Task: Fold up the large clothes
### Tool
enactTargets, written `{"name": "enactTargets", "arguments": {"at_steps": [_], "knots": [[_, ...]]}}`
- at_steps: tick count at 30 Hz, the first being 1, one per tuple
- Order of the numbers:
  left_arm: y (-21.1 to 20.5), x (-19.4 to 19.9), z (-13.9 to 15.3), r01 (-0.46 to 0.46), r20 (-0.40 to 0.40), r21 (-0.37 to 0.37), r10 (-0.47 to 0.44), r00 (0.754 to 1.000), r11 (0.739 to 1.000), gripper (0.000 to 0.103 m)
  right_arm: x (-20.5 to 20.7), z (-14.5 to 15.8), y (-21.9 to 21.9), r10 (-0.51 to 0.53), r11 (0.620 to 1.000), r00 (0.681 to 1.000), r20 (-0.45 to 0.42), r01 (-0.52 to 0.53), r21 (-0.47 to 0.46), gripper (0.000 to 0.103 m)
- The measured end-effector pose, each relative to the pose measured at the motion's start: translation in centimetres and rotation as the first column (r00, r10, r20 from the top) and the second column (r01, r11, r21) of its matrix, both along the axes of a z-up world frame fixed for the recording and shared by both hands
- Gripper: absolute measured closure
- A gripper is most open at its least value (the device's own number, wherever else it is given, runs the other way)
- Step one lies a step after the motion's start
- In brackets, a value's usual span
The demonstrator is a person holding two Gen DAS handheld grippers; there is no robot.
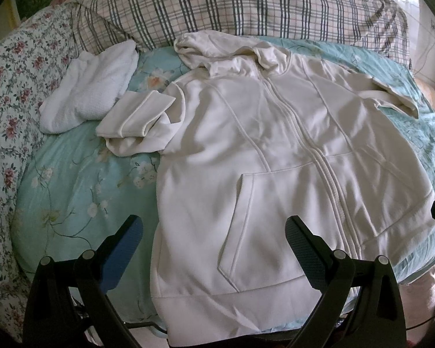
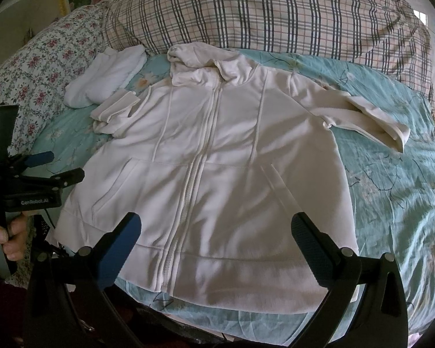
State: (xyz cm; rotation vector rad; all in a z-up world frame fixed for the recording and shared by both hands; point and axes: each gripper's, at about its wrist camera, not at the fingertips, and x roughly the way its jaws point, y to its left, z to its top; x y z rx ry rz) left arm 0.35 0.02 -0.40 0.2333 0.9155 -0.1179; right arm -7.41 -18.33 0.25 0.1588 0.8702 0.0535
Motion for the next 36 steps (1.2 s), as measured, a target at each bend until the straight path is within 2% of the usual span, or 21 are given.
{"name": "enactTargets", "arguments": {"at_steps": [12,15,21,24,26,27,32,33,35,36], "knots": [[-0.3,0.8,-0.5,-0.001,0.001,-0.019,0.001,1.000,1.000,0.004,0.4,0.0,0.0,0.000,1.000,1.000,-0.004,0.000,-0.001,0.000],[-0.2,0.8,-0.4,-0.001,0.009,-0.052,0.002,1.000,0.999,0.004,0.4,0.0,0.1,0.000,1.000,1.000,0.000,0.000,-0.004,0.000],[-0.2,0.9,-0.4,-0.001,0.017,-0.067,0.003,1.000,0.998,0.004,0.6,0.0,0.0,-0.001,1.000,1.000,-0.005,0.001,-0.004,0.000],[-0.2,1.1,-0.5,-0.002,0.006,-0.053,0.002,1.000,0.999,0.004,0.2,-0.1,-0.4,-0.002,1.000,1.000,-0.009,0.002,0.000,0.000],[-0.3,1.3,-0.6,0.002,-0.001,-0.042,-0.002,1.000,0.999,0.004,0.6,-0.2,1.3,-0.006,1.000,1.000,-0.010,0.006,0.000,0.000],[-0.3,1.4,-0.6,0.007,-0.003,-0.044,-0.007,1.000,0.999,0.004,0.5,-0.3,-0.1,-0.010,1.000,1.000,-0.008,0.010,-0.001,0.000],[-0.6,2.3,-1.1,0.015,-0.032,-0.068,-0.017,0.999,0.998,0.004,1.4,-0.4,-1.6,-0.042,0.999,0.999,0.023,0.041,0.015,0.000],[-0.5,2.5,-1.2,0.012,-0.046,-0.079,-0.016,0.999,0.997,0.004,1.4,-0.7,-2.4,-0.052,0.999,0.996,0.079,0.051,0.008,0.000],[-0.6,3.0,-1.4,0.005,-0.047,-0.079,-0.009,0.999,0.997,0.004,1.7,-0.8,-3.4,-0.075,0.997,0.992,0.102,0.074,0.010,0.004],[-0.5,3.4,-1.6,-0.001,-0.081,-0.087,-0.006,0.997,0.996,0.004,1.9,-0.8,-4.0,-0.090,0.996,0.989,0.115,0.089,0.012,0.007]]}}
